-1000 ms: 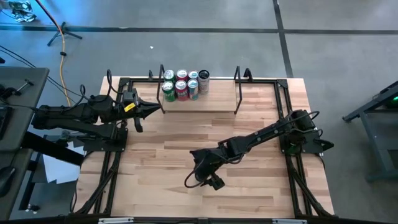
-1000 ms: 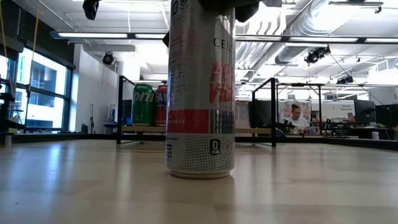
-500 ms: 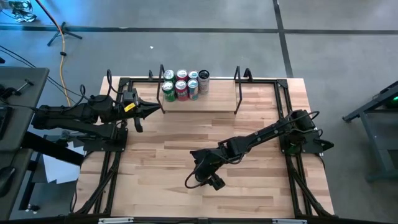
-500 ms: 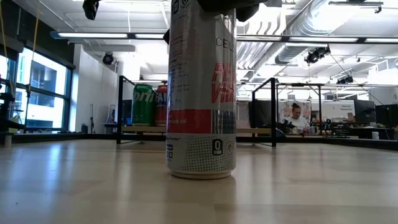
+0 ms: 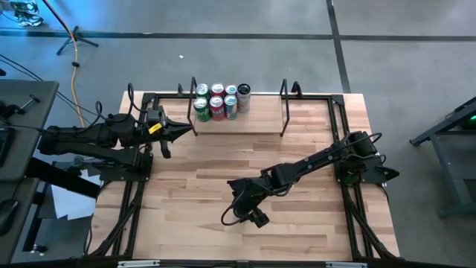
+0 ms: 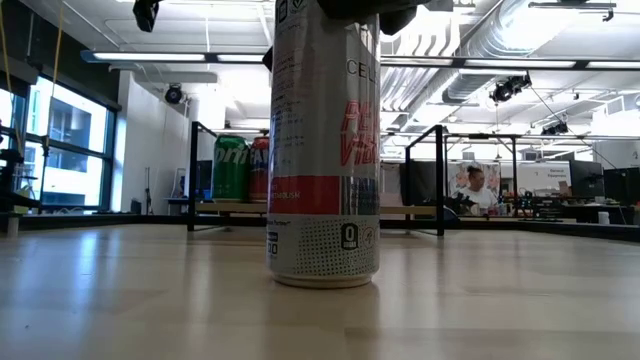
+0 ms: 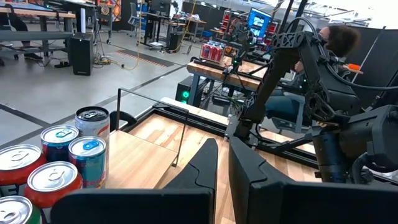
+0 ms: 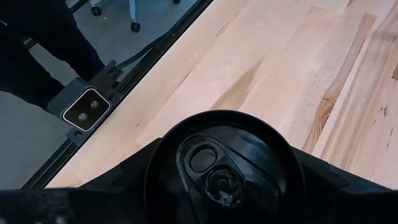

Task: Place canned beverage on shelf
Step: Put the white pink soda can on the shelf aligned with the white pink soda can

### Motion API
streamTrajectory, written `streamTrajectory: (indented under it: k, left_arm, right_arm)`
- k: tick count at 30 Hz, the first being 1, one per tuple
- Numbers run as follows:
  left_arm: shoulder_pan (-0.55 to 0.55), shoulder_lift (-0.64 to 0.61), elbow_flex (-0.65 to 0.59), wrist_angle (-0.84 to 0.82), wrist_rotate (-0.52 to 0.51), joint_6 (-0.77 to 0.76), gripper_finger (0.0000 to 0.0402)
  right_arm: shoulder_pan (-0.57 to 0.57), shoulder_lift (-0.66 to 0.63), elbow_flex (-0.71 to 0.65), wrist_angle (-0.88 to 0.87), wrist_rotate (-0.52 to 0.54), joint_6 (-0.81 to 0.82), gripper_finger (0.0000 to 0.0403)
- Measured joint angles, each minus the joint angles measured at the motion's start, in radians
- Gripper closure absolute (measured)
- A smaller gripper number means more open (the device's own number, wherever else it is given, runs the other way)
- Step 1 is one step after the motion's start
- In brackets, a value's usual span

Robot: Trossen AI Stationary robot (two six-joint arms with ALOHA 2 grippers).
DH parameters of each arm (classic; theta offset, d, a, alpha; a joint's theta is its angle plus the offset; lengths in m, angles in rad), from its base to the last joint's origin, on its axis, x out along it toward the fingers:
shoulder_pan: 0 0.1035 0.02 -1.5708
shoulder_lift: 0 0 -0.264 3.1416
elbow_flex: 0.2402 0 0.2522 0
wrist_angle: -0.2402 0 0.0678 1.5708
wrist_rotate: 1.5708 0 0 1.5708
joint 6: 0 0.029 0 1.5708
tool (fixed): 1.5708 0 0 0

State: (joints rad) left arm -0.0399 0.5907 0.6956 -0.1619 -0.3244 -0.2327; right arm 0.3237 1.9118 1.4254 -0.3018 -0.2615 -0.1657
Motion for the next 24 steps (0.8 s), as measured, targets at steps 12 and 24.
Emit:
streamTrajectory:
  k: [12, 24]
  left_arm:
    - [0.0, 0.0, 0.0, 0.0, 0.0, 0.0, 0.0398]
    - [0.0, 0.0, 0.0, -0.02, 0.0, 0.0, 0.0398]
  right_arm:
    - [0.0, 0.001, 0.0, 0.008, 0.001, 0.011, 0.0149]
    - [-0.005, -0.024, 0.0, 0.015, 0.025, 0.034, 0.0149]
